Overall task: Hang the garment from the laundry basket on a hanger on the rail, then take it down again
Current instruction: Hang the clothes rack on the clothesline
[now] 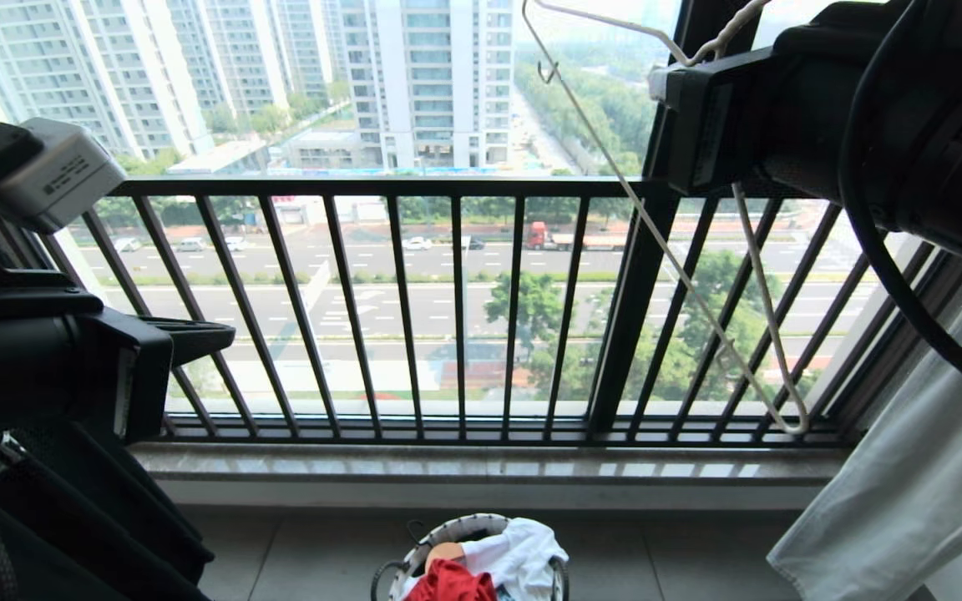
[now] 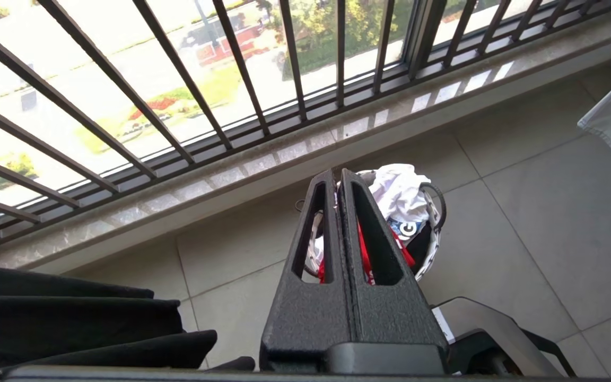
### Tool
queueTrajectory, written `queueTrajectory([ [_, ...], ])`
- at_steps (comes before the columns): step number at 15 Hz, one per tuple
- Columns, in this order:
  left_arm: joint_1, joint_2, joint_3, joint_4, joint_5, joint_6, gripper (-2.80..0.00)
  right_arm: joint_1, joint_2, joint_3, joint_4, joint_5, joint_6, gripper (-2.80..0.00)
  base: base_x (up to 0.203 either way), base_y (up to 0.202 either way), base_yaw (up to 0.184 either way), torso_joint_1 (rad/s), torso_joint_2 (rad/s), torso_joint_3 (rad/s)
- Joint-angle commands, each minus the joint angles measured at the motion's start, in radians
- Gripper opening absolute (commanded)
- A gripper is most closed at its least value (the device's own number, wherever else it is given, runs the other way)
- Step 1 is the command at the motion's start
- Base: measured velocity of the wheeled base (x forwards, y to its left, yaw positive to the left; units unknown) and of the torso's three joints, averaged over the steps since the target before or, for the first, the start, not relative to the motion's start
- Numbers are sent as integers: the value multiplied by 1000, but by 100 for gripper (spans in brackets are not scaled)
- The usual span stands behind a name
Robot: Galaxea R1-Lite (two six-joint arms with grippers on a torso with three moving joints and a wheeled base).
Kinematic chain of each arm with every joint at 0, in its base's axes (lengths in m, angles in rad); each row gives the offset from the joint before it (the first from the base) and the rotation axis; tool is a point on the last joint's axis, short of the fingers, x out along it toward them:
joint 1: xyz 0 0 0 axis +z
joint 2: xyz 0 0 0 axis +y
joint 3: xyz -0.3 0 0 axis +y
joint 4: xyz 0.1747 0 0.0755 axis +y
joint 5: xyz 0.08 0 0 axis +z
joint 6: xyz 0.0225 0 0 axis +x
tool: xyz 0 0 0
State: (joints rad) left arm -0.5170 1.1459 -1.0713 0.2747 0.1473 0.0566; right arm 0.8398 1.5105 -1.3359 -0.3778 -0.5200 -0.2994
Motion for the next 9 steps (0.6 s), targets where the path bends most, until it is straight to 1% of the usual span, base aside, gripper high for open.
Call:
queueTrajectory([
  [1,-1,-11,2,1,2,2,-280,6,20,-54,24,-10,-6,-280,0,0,0,0,0,0],
  [5,-1,-9,8,1,2,3,-280,10,33,-147,122,-15,-10,-280,0,0,0,0,0,0],
  [9,-3,-31,14,0,0,35,-280,10,77,-197,213,-30,-30,-280,0,0,0,0,0,0],
])
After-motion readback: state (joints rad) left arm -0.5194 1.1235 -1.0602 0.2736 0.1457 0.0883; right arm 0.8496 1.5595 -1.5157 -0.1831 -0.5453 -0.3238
